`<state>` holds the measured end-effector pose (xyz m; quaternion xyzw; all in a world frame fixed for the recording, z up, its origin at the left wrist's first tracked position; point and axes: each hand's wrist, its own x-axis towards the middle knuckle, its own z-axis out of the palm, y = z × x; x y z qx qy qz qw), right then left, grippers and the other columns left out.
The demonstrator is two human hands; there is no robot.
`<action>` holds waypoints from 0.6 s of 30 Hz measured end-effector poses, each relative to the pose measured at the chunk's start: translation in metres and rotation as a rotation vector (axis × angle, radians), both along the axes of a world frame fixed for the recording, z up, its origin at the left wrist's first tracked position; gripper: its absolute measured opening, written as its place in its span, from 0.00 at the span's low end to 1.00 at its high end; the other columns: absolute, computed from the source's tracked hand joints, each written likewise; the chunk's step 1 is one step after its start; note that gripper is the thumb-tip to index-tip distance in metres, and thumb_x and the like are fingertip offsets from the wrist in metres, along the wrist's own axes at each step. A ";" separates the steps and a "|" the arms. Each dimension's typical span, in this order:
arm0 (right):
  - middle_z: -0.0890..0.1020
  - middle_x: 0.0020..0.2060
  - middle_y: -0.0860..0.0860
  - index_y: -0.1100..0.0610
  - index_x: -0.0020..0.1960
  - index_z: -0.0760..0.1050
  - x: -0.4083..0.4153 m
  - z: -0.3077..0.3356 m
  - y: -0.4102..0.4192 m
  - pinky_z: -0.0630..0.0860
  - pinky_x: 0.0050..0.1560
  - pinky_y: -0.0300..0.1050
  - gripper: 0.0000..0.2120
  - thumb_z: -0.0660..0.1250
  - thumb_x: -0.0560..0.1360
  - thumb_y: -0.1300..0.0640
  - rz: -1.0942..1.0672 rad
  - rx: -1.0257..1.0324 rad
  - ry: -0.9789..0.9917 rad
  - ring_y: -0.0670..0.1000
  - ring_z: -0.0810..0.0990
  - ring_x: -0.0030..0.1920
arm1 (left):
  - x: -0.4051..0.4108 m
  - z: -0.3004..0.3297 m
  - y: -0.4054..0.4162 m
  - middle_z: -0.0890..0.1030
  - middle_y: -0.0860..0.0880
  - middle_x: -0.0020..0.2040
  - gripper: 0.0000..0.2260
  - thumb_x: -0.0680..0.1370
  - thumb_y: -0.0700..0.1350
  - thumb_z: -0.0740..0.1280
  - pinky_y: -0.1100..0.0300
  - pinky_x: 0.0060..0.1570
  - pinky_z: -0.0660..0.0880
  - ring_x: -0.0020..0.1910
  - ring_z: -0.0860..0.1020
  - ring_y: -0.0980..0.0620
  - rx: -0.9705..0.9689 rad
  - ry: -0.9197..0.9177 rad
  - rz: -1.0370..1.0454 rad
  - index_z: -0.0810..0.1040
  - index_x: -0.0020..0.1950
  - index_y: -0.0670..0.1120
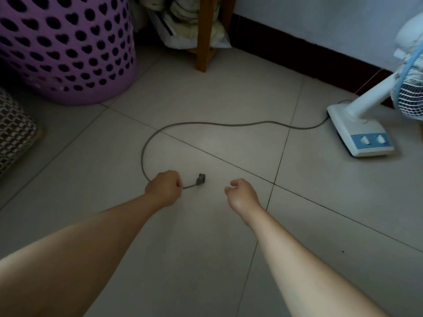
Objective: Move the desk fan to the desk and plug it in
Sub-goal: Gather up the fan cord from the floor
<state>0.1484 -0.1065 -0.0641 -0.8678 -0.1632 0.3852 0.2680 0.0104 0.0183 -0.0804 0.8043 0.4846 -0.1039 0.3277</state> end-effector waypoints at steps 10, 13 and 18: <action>0.72 0.27 0.52 0.62 0.42 0.77 0.038 0.066 0.025 0.57 0.18 0.32 0.10 0.67 0.74 0.55 -0.560 0.226 0.332 0.47 0.63 0.22 | 0.078 0.070 -0.019 0.81 0.54 0.31 0.10 0.72 0.38 0.68 0.60 0.40 0.74 0.32 0.77 0.56 -0.192 -0.446 0.001 0.75 0.34 0.51; 0.74 0.27 0.55 0.62 0.36 0.71 0.060 0.077 0.021 0.58 0.17 0.30 0.10 0.61 0.77 0.64 -0.690 0.355 0.316 0.45 0.65 0.15 | 0.091 0.077 -0.018 0.81 0.53 0.32 0.10 0.72 0.39 0.69 0.59 0.40 0.73 0.34 0.77 0.53 -0.138 -0.420 -0.067 0.74 0.34 0.51; 0.81 0.44 0.65 0.65 0.58 0.68 0.126 0.094 -0.014 0.79 0.29 0.43 0.10 0.50 0.80 0.67 -1.009 0.618 0.392 0.58 0.85 0.42 | 0.091 0.075 0.006 0.81 0.47 0.39 0.03 0.73 0.45 0.69 0.58 0.43 0.73 0.41 0.79 0.47 0.071 -0.245 -0.064 0.78 0.39 0.50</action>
